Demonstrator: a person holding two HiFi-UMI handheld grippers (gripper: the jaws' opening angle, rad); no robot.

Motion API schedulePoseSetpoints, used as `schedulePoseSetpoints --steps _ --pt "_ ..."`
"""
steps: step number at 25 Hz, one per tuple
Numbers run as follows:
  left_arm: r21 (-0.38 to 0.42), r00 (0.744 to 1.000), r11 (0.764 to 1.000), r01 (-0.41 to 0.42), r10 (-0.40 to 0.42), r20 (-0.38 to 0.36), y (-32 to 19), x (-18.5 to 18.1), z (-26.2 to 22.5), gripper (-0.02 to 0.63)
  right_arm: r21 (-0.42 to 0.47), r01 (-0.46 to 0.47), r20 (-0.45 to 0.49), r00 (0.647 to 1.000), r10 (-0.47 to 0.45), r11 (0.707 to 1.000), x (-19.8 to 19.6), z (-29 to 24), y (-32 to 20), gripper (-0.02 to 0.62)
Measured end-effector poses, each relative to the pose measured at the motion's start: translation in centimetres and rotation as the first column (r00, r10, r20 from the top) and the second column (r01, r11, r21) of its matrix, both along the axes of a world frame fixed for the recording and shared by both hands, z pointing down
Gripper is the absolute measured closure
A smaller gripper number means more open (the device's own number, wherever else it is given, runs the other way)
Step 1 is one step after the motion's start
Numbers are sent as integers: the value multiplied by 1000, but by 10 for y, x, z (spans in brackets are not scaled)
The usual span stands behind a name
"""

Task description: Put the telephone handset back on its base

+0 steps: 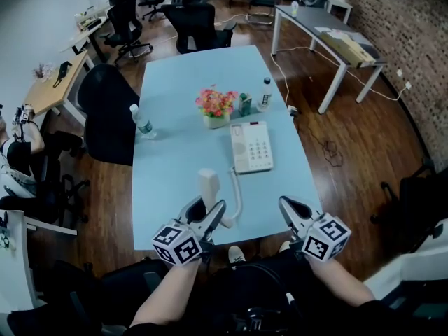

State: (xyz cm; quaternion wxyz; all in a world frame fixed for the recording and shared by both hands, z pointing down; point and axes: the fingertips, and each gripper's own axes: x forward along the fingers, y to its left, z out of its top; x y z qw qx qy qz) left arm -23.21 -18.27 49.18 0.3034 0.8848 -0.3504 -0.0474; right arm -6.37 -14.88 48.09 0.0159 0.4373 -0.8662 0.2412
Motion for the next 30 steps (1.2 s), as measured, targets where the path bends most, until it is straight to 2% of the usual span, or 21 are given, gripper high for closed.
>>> schedulePoseSetpoints --steps 8,16,24,30 --pt "-13 1000 1000 15 -15 10 -22 3 5 396 6 20 5 1000 -20 1000 -3 -1 -21 580" --pt "-49 991 992 115 -111 74 -46 7 18 396 34 105 26 994 -106 994 4 -6 -67 580" --pt "-105 968 967 230 -217 127 -93 27 29 396 42 131 77 988 -133 991 45 -6 -104 580" --pt "-206 953 944 258 -214 213 -137 58 61 396 13 103 123 987 -104 995 80 6 -117 580"
